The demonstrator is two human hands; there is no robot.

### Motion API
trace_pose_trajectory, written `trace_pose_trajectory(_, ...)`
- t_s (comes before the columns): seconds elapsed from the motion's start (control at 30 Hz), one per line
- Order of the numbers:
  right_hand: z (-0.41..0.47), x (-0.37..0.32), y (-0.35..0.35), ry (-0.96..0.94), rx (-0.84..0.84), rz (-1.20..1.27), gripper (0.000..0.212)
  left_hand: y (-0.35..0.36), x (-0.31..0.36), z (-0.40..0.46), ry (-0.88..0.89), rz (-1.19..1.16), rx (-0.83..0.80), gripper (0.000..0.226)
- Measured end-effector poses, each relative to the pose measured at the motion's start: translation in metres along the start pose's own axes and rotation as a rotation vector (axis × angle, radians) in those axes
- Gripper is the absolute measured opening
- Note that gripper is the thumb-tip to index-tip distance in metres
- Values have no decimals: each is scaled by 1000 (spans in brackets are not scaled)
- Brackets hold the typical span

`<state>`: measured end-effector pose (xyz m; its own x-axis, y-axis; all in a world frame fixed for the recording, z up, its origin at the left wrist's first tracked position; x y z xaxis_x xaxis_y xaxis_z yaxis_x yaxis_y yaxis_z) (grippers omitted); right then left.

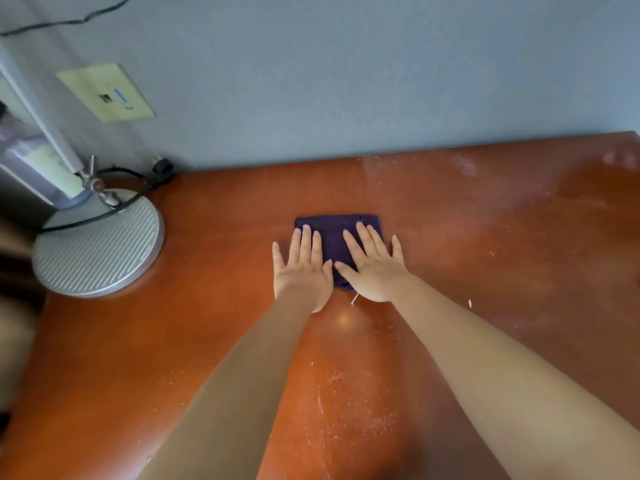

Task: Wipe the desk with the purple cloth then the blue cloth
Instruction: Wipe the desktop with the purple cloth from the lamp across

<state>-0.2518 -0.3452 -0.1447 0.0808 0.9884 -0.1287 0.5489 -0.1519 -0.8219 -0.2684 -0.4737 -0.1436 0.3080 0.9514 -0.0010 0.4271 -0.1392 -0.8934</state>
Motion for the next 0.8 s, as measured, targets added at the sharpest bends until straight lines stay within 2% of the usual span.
trace_pose_trajectory(0.33, -60, -15, 43, -18, -18, -18, 68, 36, 2, -66, 20, 16, -35, 59)
trace_pose_trajectory(0.8, 13, -1, -8, 15, 10, -7, 66, -7, -3, 17, 25, -1, -5, 59)
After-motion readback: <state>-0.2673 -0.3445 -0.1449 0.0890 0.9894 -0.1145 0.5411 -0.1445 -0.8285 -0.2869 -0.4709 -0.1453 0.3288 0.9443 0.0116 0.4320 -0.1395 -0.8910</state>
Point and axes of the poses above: each hand's wrist, its own z-axis towards the middle knuckle, its own y-axis out of the palm, x = y × z, the point moved 6 cm from there along z, towards the middle knuckle, and after that the axes turned 2 degrees about -x, right-handed, at the moved point
